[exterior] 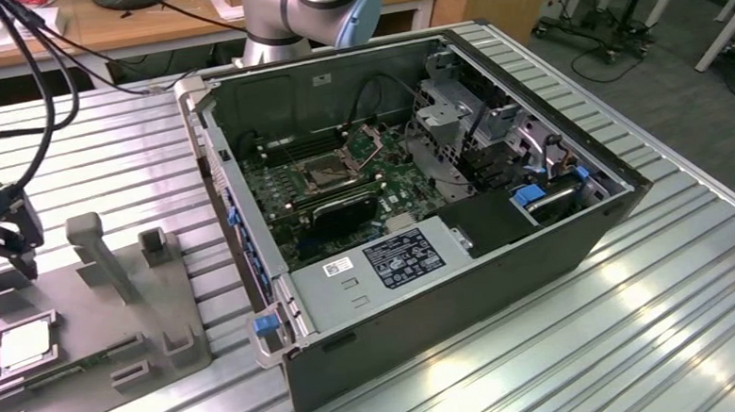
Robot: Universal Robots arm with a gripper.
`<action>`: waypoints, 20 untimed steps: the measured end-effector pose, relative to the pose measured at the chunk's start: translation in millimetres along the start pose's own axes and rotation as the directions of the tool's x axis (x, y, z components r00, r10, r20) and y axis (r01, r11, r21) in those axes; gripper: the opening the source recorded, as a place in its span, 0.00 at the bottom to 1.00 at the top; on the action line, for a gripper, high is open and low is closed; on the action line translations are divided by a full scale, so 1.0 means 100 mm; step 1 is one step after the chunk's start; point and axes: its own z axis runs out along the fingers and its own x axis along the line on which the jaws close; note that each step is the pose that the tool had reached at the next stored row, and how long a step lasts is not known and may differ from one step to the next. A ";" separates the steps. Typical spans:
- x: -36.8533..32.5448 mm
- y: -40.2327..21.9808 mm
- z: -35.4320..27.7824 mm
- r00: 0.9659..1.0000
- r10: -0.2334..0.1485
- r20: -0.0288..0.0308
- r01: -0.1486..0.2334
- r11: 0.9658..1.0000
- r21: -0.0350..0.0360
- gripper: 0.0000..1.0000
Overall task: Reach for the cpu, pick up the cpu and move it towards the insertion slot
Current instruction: 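Reach for the cpu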
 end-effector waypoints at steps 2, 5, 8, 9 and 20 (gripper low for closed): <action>0.011 -0.021 0.023 1.000 0.000 0.000 0.000 1.000 0.000 0.73; 0.020 -0.045 0.063 1.000 -0.001 0.000 0.001 1.000 0.000 0.73; 0.023 -0.056 0.107 1.000 -0.001 0.000 0.001 1.000 0.000 0.73; 0.023 -0.058 0.123 1.000 -0.001 0.000 0.001 1.000 0.000 0.73; 0.041 -0.086 0.285 1.000 -0.001 0.000 0.001 1.000 0.000 0.73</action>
